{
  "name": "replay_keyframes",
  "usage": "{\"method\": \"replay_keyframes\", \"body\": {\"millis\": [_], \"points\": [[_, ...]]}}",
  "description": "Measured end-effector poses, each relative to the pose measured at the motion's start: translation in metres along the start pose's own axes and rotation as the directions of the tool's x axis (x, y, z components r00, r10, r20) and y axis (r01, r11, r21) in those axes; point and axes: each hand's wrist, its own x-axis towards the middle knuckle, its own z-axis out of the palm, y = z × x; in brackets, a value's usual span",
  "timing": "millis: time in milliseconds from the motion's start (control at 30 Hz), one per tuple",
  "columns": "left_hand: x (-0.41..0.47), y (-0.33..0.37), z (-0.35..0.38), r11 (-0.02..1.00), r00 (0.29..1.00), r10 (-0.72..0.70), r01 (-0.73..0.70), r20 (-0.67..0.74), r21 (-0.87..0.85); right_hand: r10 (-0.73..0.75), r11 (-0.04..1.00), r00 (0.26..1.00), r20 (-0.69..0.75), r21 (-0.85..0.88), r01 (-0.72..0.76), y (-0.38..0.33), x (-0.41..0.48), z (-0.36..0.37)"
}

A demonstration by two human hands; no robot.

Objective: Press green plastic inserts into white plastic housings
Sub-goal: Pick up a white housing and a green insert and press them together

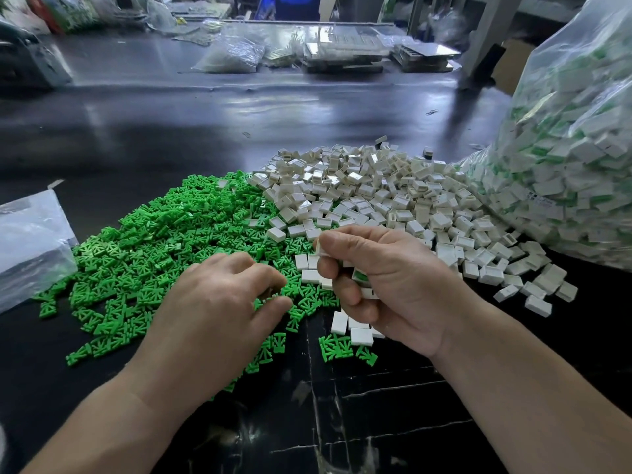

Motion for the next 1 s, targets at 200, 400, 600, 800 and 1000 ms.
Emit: {"method": "replay_keyframes", "body": {"millis": [200,400,600,800,1000], "points": [[-0.001,0.005,0.003,0.988,0.982,0.148,-0.152,0.117,0.032,0.001,1.000,1.000,-0.017,-0.001,-0.001,0.001,0.001,-0.001],[-0.002,0.007,0.004,0.987,0.998,0.061,-0.056,0.031,-0.150,-0.002,1.000,1.000,-0.031,-0.020,0.001,0.003,0.002,-0.003],[-0.002,0.007,-0.002,0.590,0.969,-0.244,0.175,0.033,-0.788,-0.040,0.984,0.999,-0.026,-0.173,0.035,0.009,0.004,-0.002],[-0.001,0.012,0.001,0.290,0.957,-0.273,0.183,0.102,-0.939,-0.039,0.984,0.999,0.038,-0.174,0.045,0.010,0.001,-0.001],[-0.002,0.015,0.000,0.331,0.965,-0.254,0.149,0.064,-0.932,-0.054,0.983,0.997,0.059,-0.173,0.063,0.007,-0.001,0.000]]}}
